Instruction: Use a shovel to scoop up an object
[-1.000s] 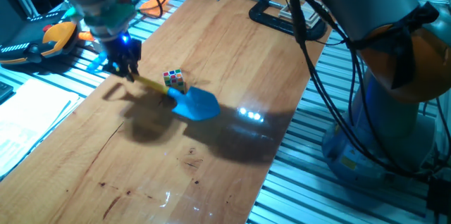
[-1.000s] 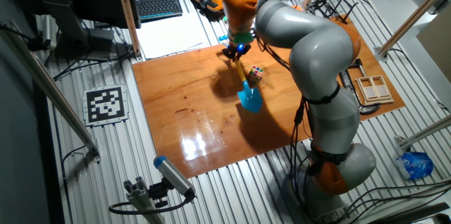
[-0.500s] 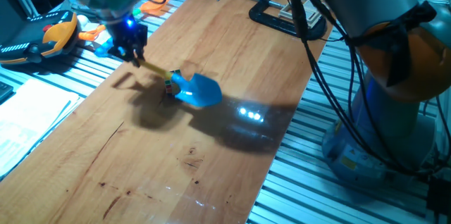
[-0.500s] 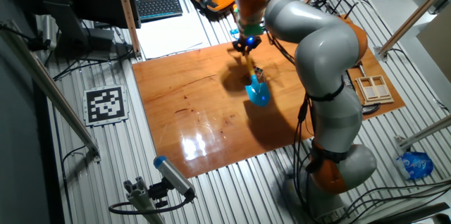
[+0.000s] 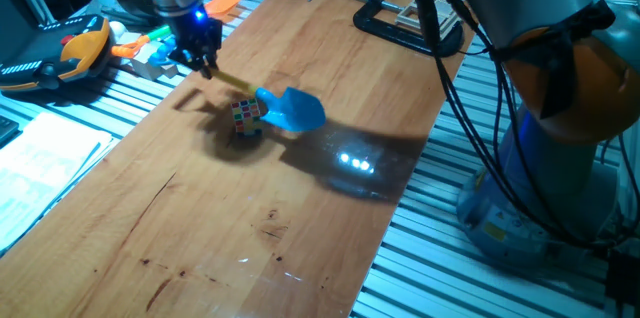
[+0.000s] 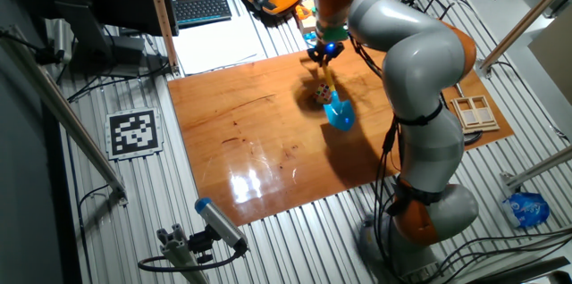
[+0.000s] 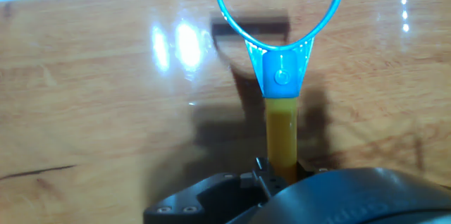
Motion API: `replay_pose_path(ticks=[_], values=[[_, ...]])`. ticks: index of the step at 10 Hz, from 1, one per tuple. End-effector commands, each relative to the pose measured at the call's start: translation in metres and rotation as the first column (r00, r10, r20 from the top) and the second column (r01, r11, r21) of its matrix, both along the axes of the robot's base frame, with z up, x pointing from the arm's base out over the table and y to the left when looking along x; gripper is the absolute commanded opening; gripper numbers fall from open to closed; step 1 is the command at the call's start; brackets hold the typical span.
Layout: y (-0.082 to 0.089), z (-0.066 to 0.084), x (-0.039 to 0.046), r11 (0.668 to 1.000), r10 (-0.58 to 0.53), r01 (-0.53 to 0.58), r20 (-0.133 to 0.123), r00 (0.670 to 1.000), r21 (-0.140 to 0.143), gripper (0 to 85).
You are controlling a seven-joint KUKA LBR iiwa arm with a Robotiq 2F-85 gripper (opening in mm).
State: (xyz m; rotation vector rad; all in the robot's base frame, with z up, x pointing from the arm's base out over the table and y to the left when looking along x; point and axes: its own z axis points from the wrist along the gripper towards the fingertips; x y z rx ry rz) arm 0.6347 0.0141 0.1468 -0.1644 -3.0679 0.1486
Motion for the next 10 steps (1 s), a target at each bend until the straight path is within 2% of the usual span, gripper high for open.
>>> replay_pose_path(ticks=[1, 2, 4, 5, 6, 8, 9, 10], values=[[-0.0001, -0.0001, 0.0000, 1.000, -0.028, 0.029, -0.028, 0.999, 0.009, 0.0], [-0.0001, -0.0001, 0.0000, 0.998, -0.063, 0.063, -0.036, 0.997, 0.007, 0.0], [-0.0001, -0.0001, 0.0000, 0.987, -0.164, 0.164, -0.020, 0.986, -0.004, 0.0], [-0.0001, -0.0001, 0.0000, 0.980, -0.200, 0.200, -0.025, 0.980, 0.003, 0.0], [-0.0001, -0.0001, 0.0000, 0.978, -0.207, 0.207, -0.017, 0.978, -0.002, 0.0], [-0.0001, -0.0001, 0.0000, 0.972, -0.232, 0.233, 0.023, 0.972, -0.013, 0.0], [-0.0001, -0.0001, 0.0000, 0.969, -0.246, 0.247, 0.033, 0.969, -0.024, 0.0], [-0.0001, -0.0001, 0.0000, 0.965, -0.259, 0.260, 0.024, 0.966, -0.021, 0.0]])
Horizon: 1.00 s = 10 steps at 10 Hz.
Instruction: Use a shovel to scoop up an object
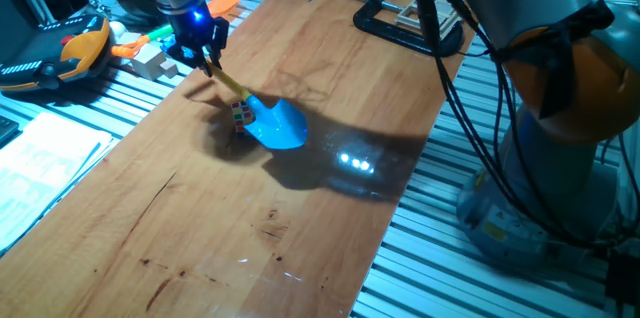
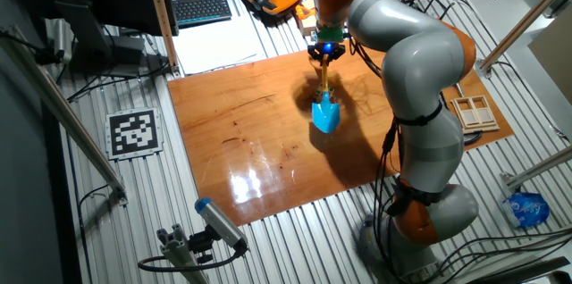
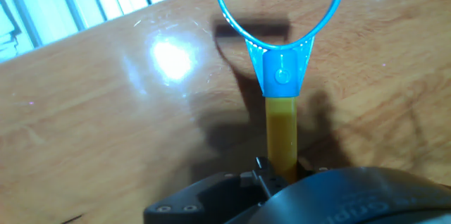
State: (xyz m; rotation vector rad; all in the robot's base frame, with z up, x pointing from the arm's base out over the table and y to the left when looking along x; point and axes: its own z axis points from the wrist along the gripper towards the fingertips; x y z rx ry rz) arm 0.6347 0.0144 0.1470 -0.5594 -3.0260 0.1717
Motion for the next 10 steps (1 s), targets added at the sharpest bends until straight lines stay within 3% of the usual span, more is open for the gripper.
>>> replay_pose_path(ticks=[1, 2, 4, 6, 10], values=[[0.000, 0.000, 0.0000, 1.000, 0.016, -0.016, -0.011, 1.000, 0.004, 0.0], [0.000, 0.000, 0.0000, 0.999, 0.045, -0.045, -0.014, 0.999, 0.012, 0.0], [-0.025, 0.006, 0.0111, 1.000, 0.026, -0.025, -0.023, 0.999, 0.011, 0.0], [-0.054, 0.012, 0.0206, 1.000, -0.002, 0.002, 0.008, 1.000, 0.002, 0.0], [-0.104, 0.011, 0.0191, 1.000, -0.027, 0.026, 0.028, 0.999, 0.016, 0.0]])
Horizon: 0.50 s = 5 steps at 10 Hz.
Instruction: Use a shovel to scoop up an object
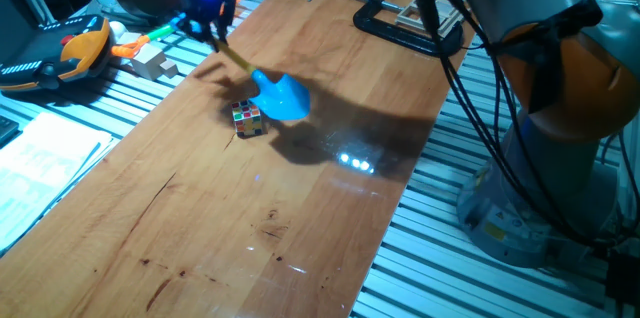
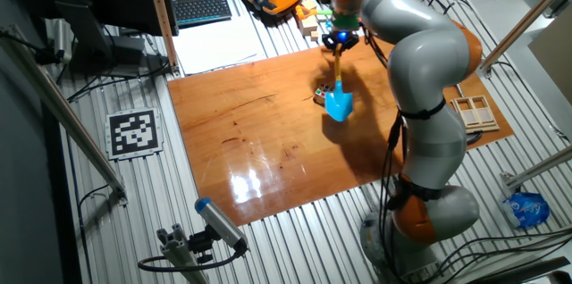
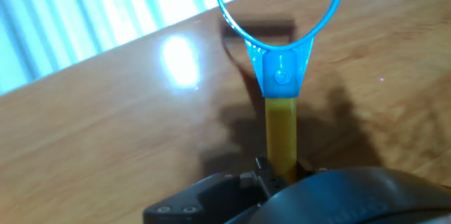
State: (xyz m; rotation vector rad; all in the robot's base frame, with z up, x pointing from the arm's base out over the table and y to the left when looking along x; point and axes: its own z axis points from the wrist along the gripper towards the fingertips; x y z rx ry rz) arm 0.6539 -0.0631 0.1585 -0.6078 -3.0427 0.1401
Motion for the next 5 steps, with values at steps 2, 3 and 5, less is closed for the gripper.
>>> replay_pose_path(ticks=[2, 3, 5], values=[[-0.046, 0.002, -0.0015, 0.999, -0.032, 0.032, 0.005, 0.999, 0.003, 0.0], [-0.054, 0.000, -0.0036, 0.999, -0.041, 0.041, 0.013, 0.999, 0.006, 0.0], [-0.061, -0.003, -0.0046, 0.998, -0.059, 0.058, 0.020, 0.998, 0.015, 0.0]])
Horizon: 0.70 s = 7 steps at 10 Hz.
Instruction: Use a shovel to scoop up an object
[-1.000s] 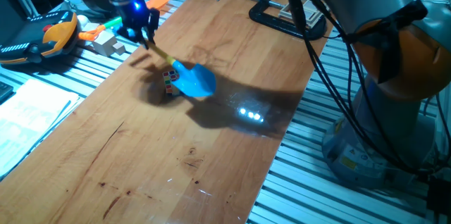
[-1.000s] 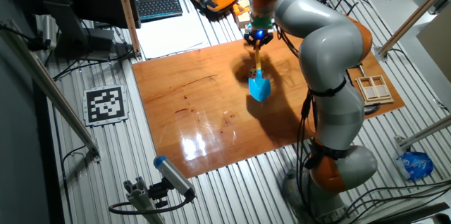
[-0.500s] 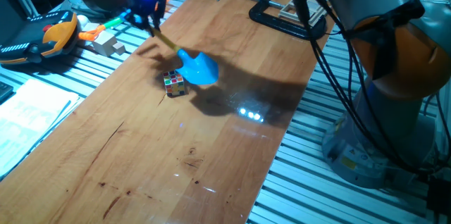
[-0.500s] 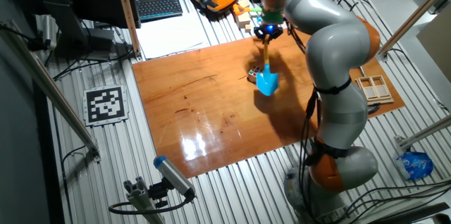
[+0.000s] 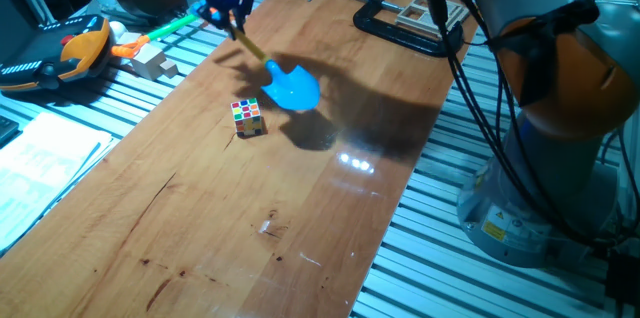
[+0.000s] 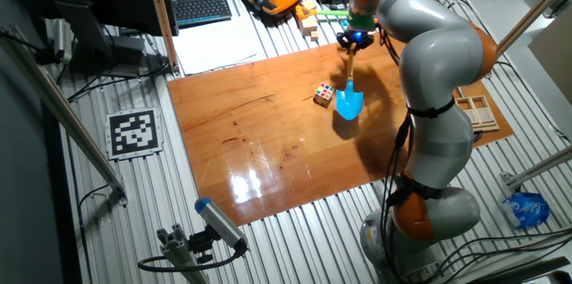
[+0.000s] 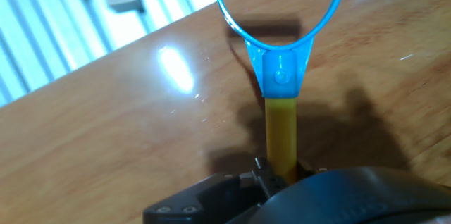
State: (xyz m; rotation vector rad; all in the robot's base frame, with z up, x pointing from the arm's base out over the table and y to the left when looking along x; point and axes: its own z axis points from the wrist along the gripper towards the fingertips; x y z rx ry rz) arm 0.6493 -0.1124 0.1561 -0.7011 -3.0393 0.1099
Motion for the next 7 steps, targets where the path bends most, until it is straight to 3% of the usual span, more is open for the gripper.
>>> replay_pose_path(ticks=[1, 6, 7], values=[[-0.0122, -0.0001, 0.0006, 1.000, -0.007, 0.007, 0.008, 1.000, 0.004, 0.0], [-0.0079, -0.0004, 0.0024, 0.999, -0.044, 0.044, 0.002, 0.999, 0.013, 0.0], [-0.0079, -0.0004, 0.0024, 0.996, -0.088, 0.088, -0.019, 0.996, 0.031, 0.0]])
